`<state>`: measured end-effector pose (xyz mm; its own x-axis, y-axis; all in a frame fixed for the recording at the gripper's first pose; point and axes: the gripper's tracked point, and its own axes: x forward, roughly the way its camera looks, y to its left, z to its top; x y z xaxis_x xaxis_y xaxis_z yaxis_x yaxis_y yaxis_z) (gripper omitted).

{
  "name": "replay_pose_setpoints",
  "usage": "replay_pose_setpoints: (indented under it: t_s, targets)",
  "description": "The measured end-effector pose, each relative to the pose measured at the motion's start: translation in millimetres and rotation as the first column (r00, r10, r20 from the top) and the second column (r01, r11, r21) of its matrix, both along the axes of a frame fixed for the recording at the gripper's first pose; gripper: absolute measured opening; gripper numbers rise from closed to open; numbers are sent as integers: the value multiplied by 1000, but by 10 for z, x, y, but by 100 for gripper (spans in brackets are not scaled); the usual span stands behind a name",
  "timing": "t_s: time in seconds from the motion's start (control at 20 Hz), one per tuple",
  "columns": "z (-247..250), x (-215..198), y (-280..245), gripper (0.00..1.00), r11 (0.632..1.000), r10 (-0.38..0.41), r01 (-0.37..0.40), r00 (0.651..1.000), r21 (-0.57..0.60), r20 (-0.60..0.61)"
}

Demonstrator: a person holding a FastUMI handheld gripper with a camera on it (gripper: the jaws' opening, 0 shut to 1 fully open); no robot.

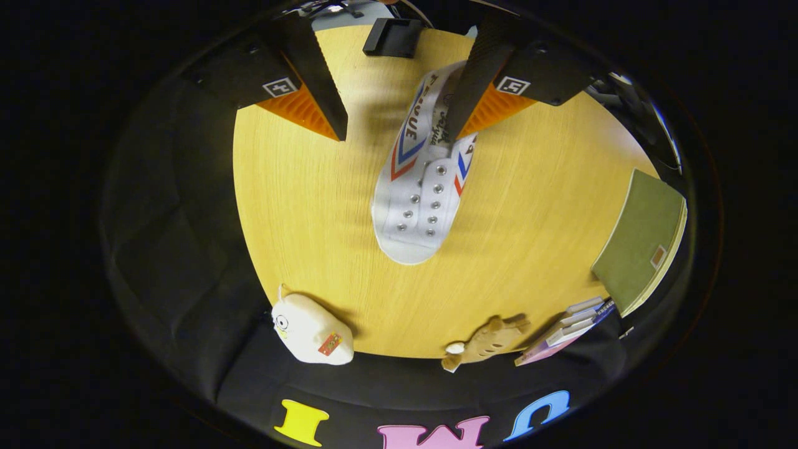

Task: Open the storage box then place both shoes into the box .Put the left shoe in first, then the right shoe, with the right side of both shoes facing outward in a uniform manner.

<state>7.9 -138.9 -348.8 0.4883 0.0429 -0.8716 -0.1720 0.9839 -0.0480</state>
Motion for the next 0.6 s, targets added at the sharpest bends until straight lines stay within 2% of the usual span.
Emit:
replay_pose_setpoints:
  t_s: [0.2,0.35,0.45,0.55,0.6]
  targets:
    - [-191,134,-78,99,999,19,-19,1000,-41,4]
    - [-227,184,48,93,999,-9,10,1000,37,-8]
    - [-249,157,190,72,994,-19,22,999,105,-31]
    - [-262,150,185,43,994,-23,27,999,103,-33]
    - [-261,149,196,41,994,-17,20,999,106,-33]
